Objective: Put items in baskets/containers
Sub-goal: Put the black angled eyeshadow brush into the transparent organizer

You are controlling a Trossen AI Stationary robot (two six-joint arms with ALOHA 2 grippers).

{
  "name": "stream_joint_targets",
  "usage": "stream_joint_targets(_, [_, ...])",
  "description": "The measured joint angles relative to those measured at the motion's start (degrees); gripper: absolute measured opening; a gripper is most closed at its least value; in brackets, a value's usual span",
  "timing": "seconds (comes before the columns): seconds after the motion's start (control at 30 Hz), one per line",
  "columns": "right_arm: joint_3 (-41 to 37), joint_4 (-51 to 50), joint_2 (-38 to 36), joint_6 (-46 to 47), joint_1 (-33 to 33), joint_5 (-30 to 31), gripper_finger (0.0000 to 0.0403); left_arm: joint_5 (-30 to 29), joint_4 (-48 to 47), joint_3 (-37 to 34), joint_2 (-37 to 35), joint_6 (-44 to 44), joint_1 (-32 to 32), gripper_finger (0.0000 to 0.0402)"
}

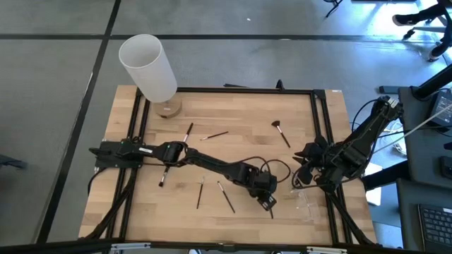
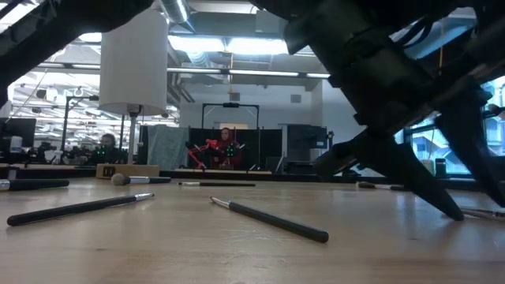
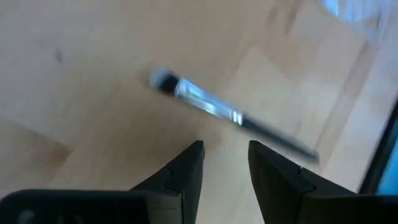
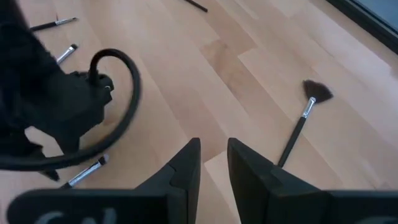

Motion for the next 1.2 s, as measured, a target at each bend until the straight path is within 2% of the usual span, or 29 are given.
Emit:
stream_joint_targets(0.13, [-0.3, 0.9, 0.0, -1.5, 0.0, 0.0, 0.008, 4.7, -2.7, 1.1, -0.1, 10.5, 0.2, 0.0114])
stream_joint_targets(0.3, [-0.3, 0.9, 0.0, -2.1, 0.0, -0.1, 0.008, 4.1, -5.8, 2.7, -1.2, 25.9, 0.0, 0.0095])
stream_joint_targets(0.47, [-0.3, 1.0, 0.0, -2.5, 0.0, 0.3, 0.008, -3.8, -5.8, 2.7, -3.2, 46.0, -1.3, 0.0083])
stream_joint_targets(0.6, [-0.3, 1.0, 0.0, -2.5, 0.0, 0.4, 0.008, -13.8, -4.9, 2.7, -3.9, 63.4, -3.2, 0.0084])
stream_joint_targets(0.7, [-0.3, 1.0, 0.0, -2.5, 0.0, 0.4, 0.008, -19.9, -4.0, 2.7, -3.9, 72.4, -4.4, 0.0093])
stream_joint_targets(0.83, [-0.3, 1.0, 0.0, -2.5, 0.0, 0.5, 0.008, -20.2, -1.1, 2.7, -3.2, 76.5, -4.7, 0.0113])
stream_joint_targets(1.03, [-0.3, 1.0, 0.0, -2.5, 0.0, 0.6, 0.008, -15.3, 4.6, 2.7, -3.2, 76.6, -2.9, 0.0142])
stream_joint_targets(1.2, [-0.3, 1.0, 0.0, -2.5, 0.0, 1.0, 0.008, -9.3, 10.7, 2.7, -2.5, 77.7, -1.2, 0.0148])
